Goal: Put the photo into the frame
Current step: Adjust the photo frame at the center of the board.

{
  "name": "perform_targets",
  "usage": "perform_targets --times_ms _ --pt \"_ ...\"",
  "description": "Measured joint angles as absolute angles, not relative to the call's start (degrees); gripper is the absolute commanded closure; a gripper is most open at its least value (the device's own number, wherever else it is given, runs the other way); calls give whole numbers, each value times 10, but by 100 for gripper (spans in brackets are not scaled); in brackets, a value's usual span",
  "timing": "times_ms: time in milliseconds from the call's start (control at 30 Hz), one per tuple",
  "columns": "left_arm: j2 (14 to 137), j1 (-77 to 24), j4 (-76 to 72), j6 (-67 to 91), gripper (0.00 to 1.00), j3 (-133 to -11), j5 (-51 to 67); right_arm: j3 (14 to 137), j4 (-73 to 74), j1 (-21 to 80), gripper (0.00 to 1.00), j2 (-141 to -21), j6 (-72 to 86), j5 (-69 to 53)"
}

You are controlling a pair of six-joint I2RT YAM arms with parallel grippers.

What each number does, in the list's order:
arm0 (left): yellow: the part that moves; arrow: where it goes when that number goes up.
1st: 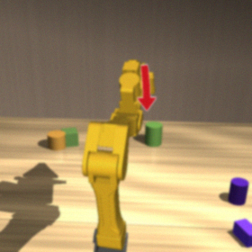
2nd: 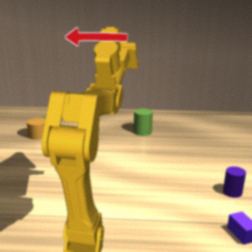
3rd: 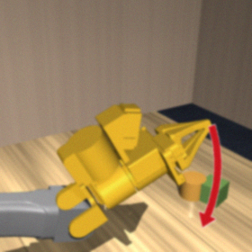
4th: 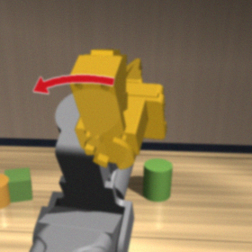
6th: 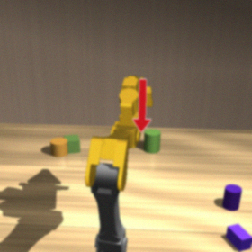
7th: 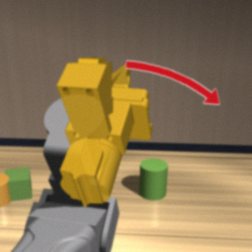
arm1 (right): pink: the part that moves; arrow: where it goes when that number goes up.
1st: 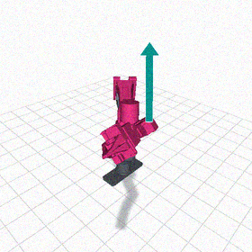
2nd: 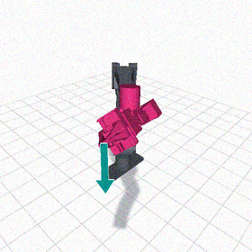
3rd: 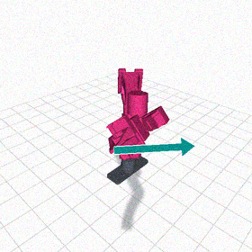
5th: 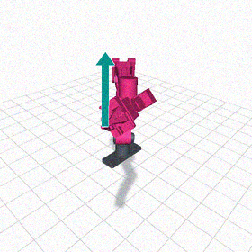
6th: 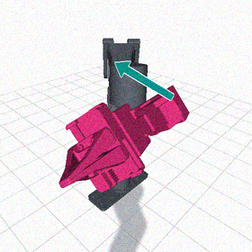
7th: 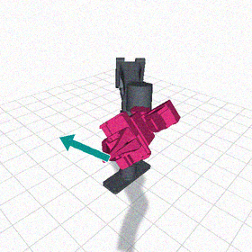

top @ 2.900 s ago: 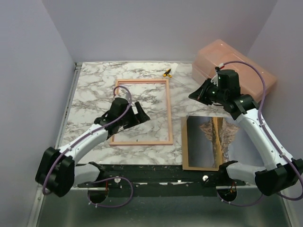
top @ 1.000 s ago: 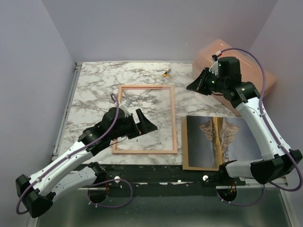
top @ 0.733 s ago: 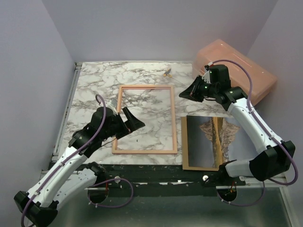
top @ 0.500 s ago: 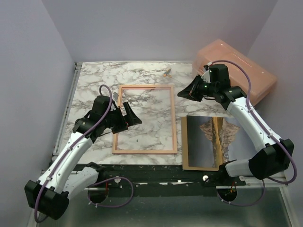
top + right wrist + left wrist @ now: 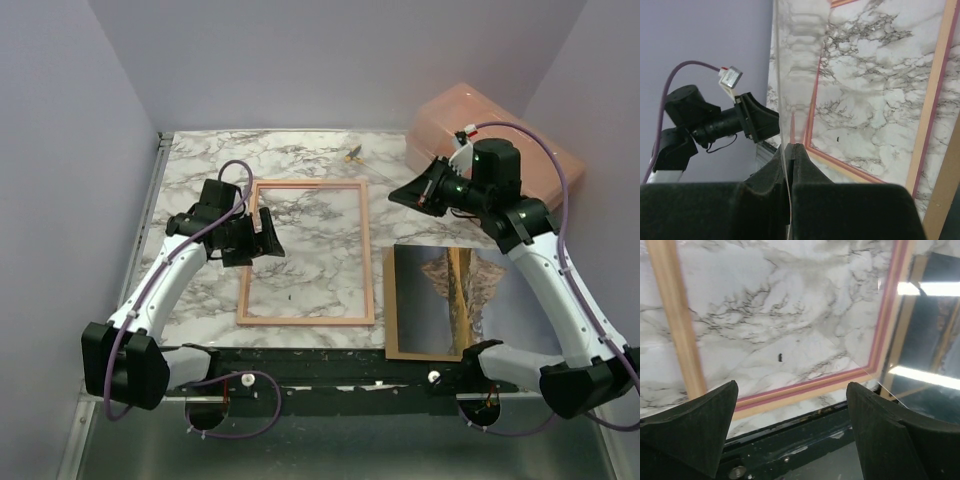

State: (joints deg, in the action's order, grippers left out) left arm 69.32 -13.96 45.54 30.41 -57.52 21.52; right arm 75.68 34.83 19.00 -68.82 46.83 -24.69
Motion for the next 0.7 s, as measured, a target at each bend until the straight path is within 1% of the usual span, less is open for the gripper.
perform_targets --times_ms 67,167,333,400,533,600,700 --pt "706 -135 465 289 11 -585 188 756 349 190 100 -670 460 -249" --pt "718 -120 478 272 12 -585 143 756 349 190 99 -675 442 -268" --pt "740 -114 497 262 15 -583 85 754 362 190 100 -741 411 -316" --pt "749 -114 498 262 19 -576 72 755 379 190 100 -768 391 -327" --pt "771 -114 505 264 24 -557 51 780 432 190 100 -823 347 -334" --pt "788 -114 509 264 26 -552 47 789 446 190 100 -841 332 -335" --pt "813 -114 510 266 27 -549 45 791 452 190 100 -847 323 -340"
